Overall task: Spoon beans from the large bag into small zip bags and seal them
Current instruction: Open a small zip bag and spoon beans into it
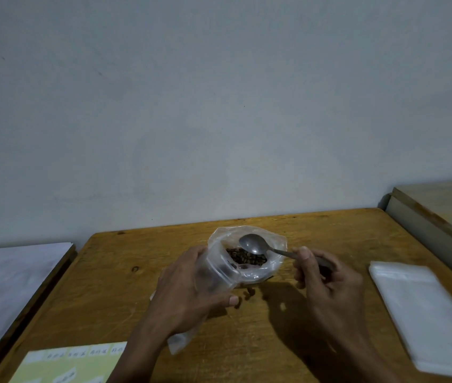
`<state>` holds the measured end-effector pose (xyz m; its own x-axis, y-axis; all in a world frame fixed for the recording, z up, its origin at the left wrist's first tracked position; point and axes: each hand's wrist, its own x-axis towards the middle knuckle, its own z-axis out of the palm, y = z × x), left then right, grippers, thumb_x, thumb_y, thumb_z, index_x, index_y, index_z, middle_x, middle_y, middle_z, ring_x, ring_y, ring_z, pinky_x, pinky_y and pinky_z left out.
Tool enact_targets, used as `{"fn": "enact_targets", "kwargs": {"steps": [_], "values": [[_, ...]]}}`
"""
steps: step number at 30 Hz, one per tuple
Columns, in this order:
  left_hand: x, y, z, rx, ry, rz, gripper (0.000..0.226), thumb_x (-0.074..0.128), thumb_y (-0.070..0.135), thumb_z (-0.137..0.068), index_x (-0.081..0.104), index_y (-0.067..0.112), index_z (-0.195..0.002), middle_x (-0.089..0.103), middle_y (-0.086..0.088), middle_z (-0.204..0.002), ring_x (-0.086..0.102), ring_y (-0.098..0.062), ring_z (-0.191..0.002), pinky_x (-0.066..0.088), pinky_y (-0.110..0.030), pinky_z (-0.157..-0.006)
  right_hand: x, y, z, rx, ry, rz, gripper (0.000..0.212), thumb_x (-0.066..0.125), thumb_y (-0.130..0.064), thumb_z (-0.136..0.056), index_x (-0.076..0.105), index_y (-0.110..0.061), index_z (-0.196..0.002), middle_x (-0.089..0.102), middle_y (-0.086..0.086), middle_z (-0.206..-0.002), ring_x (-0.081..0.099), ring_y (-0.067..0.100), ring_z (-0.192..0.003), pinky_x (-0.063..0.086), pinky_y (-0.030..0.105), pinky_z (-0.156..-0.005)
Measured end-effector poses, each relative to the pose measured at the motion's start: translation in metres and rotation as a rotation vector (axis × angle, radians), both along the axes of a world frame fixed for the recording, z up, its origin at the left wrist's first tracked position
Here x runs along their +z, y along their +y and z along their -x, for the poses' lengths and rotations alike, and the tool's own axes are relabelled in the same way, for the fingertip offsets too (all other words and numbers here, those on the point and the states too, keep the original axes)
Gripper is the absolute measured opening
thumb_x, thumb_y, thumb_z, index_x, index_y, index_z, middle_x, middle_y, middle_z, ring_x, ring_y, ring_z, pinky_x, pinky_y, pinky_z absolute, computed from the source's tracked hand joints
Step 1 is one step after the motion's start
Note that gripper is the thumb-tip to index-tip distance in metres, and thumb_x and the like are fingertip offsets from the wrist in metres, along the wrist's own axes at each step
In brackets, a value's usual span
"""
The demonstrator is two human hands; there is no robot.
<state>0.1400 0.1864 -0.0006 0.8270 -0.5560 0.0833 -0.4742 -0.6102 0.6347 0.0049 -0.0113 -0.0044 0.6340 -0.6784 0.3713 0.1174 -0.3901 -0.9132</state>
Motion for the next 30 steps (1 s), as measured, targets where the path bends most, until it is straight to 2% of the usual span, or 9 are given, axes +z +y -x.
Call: {"fn": "enact_targets", "kwargs": {"steps": [3,6,8,10,13,15,20,25,30], "values": [[0.001,0.000,-0.001,-0.001,0.003,-0.004,0.117,0.081,0.071,-0.057,0.025,0.034,-0.153,0.034,0.010,-0.158,0.036,-0.018,-0.142,0.037,-0.045,-0.114,-0.010,-0.001,-0.015,-0.047,0.127,0.170,0.027,0.052,-0.043,-0.093,0.072,-0.027,-0.103,0.069,-0.014,-0.090,0.064,-0.001,-0.083,0.054,0.020,-0.066],[0.001,-0.001,-0.001,0.007,-0.005,0.001,0.118,0.082,0.069,-0.057,0.025,0.034,-0.153,0.036,0.010,-0.157,0.037,-0.016,-0.141,0.038,-0.045,-0.114,-0.021,0.003,-0.031,-0.046,0.180,0.248,0.015,0.056,-0.031,-0.098,0.070,-0.027,-0.104,0.069,-0.011,-0.091,0.063,-0.004,-0.081,0.050,0.011,-0.064],[0.000,-0.001,-0.001,0.009,0.003,0.003,0.119,0.082,0.071,-0.056,0.025,0.034,-0.154,0.035,0.011,-0.158,0.036,-0.017,-0.142,0.038,-0.046,-0.114,-0.022,0.010,-0.036,-0.045,0.189,0.158,0.012,0.056,-0.028,-0.099,0.067,-0.030,-0.098,0.067,-0.015,-0.082,0.064,-0.010,-0.077,0.048,0.006,-0.058],[-0.001,-0.001,-0.001,0.007,0.005,0.007,0.120,0.083,0.071,-0.055,0.026,0.034,-0.153,0.035,0.011,-0.158,0.036,-0.017,-0.143,0.039,-0.047,-0.114,-0.022,0.014,-0.040,-0.054,0.208,0.034,0.020,0.054,-0.030,-0.100,0.068,-0.028,-0.086,0.067,-0.016,-0.074,0.065,-0.009,-0.068,0.047,0.009,-0.052],[-0.002,-0.001,-0.002,0.005,0.009,0.017,0.119,0.084,0.069,-0.055,0.027,0.034,-0.153,0.035,0.012,-0.158,0.036,-0.017,-0.142,0.039,-0.045,-0.113,-0.023,0.014,-0.045,-0.083,0.236,-0.145,0.034,0.055,-0.032,-0.100,0.069,-0.021,-0.071,0.070,-0.002,-0.063,0.067,0.008,-0.058,0.053,0.026,-0.052],[-0.003,-0.001,-0.002,0.005,0.005,0.020,0.119,0.084,0.069,-0.054,0.027,0.034,-0.153,0.036,0.012,-0.157,0.036,-0.017,-0.142,0.040,-0.043,-0.113,-0.020,0.012,-0.046,-0.092,0.223,-0.291,0.035,0.056,-0.032,-0.099,0.070,-0.017,-0.072,0.071,0.004,-0.062,0.068,0.016,-0.057,0.054,0.035,-0.056],[-0.003,-0.002,-0.001,0.008,0.002,0.015,0.121,0.084,0.069,-0.055,0.024,0.034,-0.154,0.033,0.012,-0.159,0.033,-0.017,-0.144,0.038,-0.044,-0.115,-0.010,0.004,-0.039,-0.067,0.155,-0.523,0.022,0.057,-0.027,-0.098,0.068,-0.010,-0.090,0.070,0.006,-0.069,0.062,0.015,-0.058,0.051,0.031,-0.057],[-0.005,-0.001,-0.002,0.009,0.011,0.029,0.120,0.084,0.070,-0.055,0.025,0.034,-0.154,0.034,0.012,-0.158,0.034,-0.017,-0.143,0.039,-0.043,-0.114,0.009,0.000,-0.026,-0.013,0.083,-0.575,0.019,0.058,-0.025,-0.098,0.067,-0.008,-0.096,0.068,0.007,-0.070,0.060,0.015,-0.059,0.050,0.031,-0.055],[-0.005,-0.002,-0.001,0.012,0.003,0.038,0.117,0.084,0.068,-0.056,0.027,0.034,-0.153,0.037,0.011,-0.157,0.037,-0.017,-0.141,0.041,-0.040,-0.110,0.030,0.004,-0.018,0.056,0.031,-0.522,0.022,0.060,-0.027,-0.097,0.068,-0.007,-0.095,0.068,0.007,-0.069,0.059,0.013,-0.057,0.048,0.030,-0.052]]}}
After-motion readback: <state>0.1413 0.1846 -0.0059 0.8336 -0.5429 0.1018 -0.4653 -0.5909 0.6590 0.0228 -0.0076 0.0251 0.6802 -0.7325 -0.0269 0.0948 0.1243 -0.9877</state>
